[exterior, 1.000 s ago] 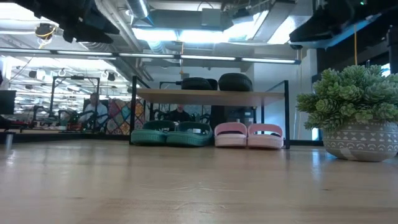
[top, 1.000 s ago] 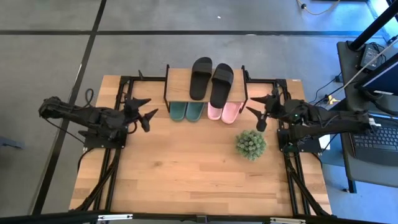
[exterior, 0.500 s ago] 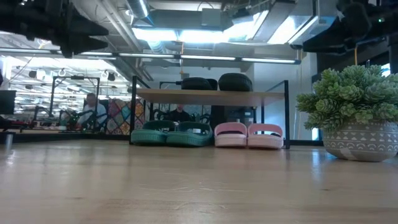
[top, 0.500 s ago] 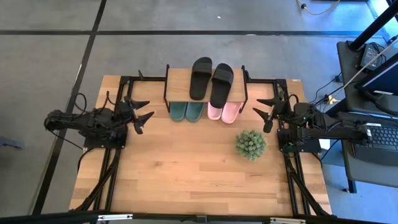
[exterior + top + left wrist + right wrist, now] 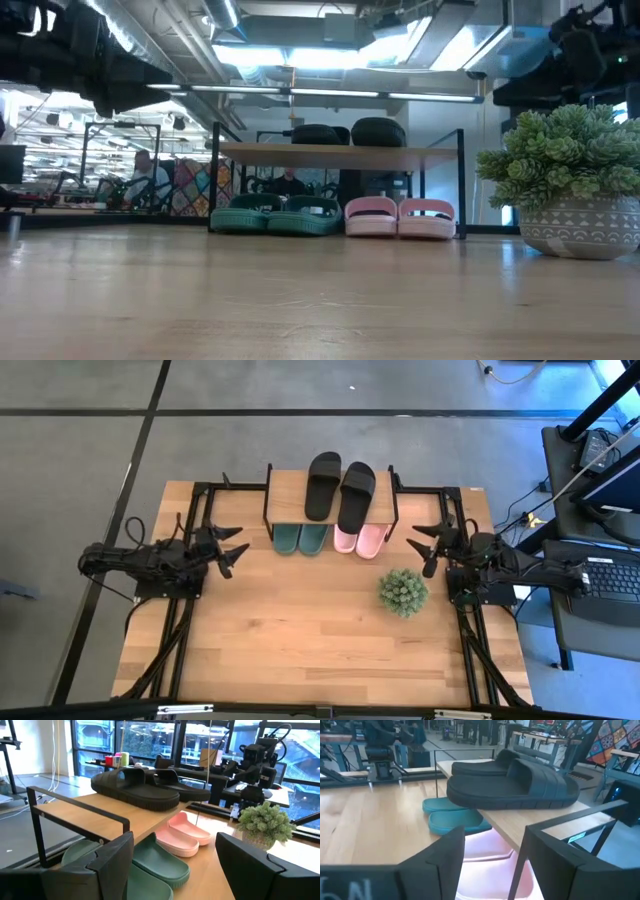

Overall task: Pick and place slides into the shelf
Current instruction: Return to Home Position

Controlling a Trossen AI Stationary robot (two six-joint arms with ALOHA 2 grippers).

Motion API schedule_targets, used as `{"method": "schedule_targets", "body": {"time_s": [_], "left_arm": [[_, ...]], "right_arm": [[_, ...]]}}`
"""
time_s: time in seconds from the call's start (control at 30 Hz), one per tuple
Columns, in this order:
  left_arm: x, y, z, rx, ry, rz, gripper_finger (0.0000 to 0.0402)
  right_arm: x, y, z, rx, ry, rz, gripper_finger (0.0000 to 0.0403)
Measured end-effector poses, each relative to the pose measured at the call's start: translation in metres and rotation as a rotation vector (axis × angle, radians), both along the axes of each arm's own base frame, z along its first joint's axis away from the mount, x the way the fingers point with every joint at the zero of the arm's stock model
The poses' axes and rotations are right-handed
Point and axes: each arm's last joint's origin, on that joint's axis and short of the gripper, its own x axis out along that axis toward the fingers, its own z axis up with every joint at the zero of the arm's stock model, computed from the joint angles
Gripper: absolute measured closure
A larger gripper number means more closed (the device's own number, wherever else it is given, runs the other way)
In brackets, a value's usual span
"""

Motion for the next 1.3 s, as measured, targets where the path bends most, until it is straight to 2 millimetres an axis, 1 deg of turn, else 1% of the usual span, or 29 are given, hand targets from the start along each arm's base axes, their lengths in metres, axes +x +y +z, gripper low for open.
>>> {"method": "schedule_targets", "body": {"time_s": [0.3,0.53,0.7,0.93,1.3], "left_arm": [[0.003,0.0,-0.012,-0.016,0.018,0.0,0.0128],[0.004,-0.001,-0.012,-0.017,0.009,-0.032,0.0128],[0.004,-0.001,-0.012,-0.017,0.01,-0.041,0.0128],[0.004,-0.001,-0.012,0.027,0.033,-0.04,0.0128],[0.004,-0.001,-0.012,0.027,0.033,-0.04,0.0128]], "right_arm": [[-0.003,0.0,-0.021,0.017,-0.049,-0.003,0.0195],[-0.004,0.0,-0.032,0.027,-0.079,-0.004,0.0195],[-0.002,0.0,-0.04,0.041,-0.065,-0.006,0.0195],[-0.002,0.0,-0.04,0.042,-0.076,-0.006,0.0195],[-0.001,0.0,-0.041,0.038,-0.057,-0.007,0.0195]]}}
